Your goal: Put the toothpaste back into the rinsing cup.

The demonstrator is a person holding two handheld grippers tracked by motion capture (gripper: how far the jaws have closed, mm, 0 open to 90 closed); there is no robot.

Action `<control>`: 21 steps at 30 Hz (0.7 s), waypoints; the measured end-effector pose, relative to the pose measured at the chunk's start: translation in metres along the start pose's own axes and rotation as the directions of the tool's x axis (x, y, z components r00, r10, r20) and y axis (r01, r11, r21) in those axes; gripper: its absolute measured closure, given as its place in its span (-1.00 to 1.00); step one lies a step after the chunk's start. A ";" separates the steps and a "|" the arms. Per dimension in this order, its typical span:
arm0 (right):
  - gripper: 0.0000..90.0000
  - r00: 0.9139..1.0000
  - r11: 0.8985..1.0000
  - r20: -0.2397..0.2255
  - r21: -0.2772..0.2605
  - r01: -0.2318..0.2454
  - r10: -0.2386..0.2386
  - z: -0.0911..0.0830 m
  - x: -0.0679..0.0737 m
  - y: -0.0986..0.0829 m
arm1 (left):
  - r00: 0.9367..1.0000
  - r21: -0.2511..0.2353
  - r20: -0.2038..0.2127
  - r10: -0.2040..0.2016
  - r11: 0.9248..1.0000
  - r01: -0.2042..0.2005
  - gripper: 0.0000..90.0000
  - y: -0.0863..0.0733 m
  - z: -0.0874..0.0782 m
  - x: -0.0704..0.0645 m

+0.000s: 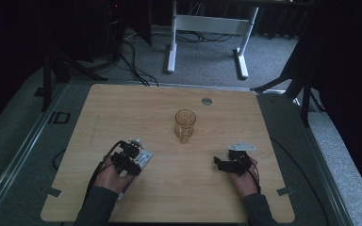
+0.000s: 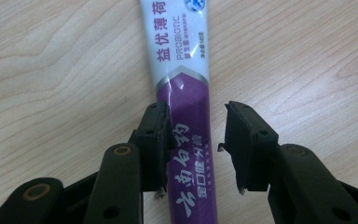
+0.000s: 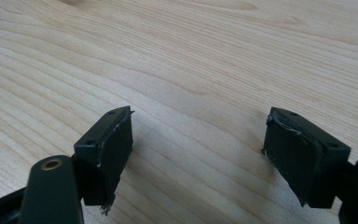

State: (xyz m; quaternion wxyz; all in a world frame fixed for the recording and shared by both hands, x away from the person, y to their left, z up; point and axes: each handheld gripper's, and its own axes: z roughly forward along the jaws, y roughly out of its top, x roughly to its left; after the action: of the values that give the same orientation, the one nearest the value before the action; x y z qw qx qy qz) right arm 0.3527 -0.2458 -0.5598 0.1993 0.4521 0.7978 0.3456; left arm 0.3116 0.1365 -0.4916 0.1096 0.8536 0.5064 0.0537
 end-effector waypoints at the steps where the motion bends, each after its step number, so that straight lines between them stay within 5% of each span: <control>1: -0.48 1.000 1.000 0.000 0.000 0.000 0.000 0.000 0.000 0.000 | 1.000 0.005 0.001 -0.002 1.000 0.002 0.32 0.000 0.001 0.000; 21: -0.48 1.000 1.000 0.000 0.000 0.000 0.000 0.000 0.000 0.000 | 1.000 0.080 0.012 -0.007 0.997 0.006 0.24 0.004 0.017 0.006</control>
State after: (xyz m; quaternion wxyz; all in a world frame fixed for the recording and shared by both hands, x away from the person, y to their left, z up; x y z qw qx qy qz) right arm 0.3527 -0.2458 -0.5598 0.1993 0.4522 0.7977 0.3456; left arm 0.3217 0.1378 -0.5076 0.0785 0.8560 0.5102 0.0277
